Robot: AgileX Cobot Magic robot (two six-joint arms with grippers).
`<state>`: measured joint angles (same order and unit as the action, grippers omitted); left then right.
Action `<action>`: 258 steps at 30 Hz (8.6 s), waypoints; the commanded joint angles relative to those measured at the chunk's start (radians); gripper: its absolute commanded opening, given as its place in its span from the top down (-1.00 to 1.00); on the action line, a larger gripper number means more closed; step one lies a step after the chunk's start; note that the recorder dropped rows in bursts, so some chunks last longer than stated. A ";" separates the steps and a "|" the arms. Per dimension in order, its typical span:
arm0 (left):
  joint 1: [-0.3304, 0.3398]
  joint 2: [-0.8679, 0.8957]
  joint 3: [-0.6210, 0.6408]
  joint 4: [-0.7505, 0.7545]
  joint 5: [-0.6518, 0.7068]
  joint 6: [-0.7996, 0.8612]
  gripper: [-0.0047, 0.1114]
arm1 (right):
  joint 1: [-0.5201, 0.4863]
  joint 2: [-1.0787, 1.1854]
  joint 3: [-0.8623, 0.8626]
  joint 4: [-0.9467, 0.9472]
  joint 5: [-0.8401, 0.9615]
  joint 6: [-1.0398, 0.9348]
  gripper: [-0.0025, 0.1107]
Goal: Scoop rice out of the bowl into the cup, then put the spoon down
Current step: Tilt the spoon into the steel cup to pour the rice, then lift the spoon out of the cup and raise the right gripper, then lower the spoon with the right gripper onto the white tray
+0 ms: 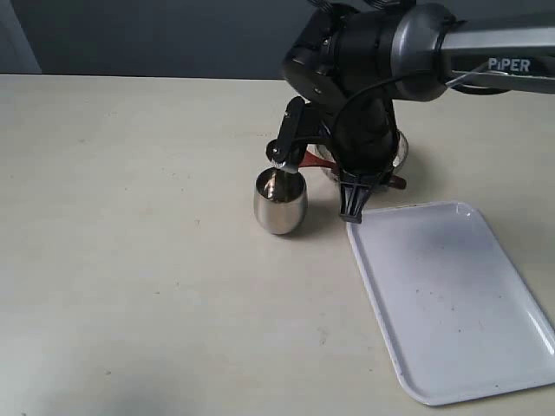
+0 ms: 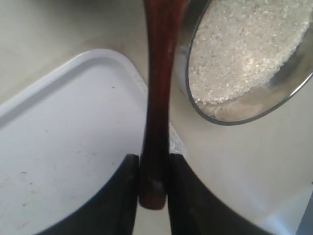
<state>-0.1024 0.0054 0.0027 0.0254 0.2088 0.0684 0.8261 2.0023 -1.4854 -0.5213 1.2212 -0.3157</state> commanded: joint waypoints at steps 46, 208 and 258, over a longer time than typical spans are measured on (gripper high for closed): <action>0.000 -0.005 -0.003 0.003 -0.006 -0.003 0.91 | 0.073 -0.004 0.100 -0.187 0.000 0.178 0.96; 0.000 -0.005 -0.003 0.003 -0.005 -0.003 0.91 | -0.548 -0.670 0.574 0.709 -0.310 0.210 0.97; 0.000 -0.005 -0.003 0.003 -0.007 -0.003 0.91 | -0.548 -0.349 0.684 0.848 -0.290 0.167 0.97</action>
<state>-0.1024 0.0054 0.0027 0.0254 0.2088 0.0684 0.2843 1.6361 -0.8035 0.3234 0.9296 -0.1372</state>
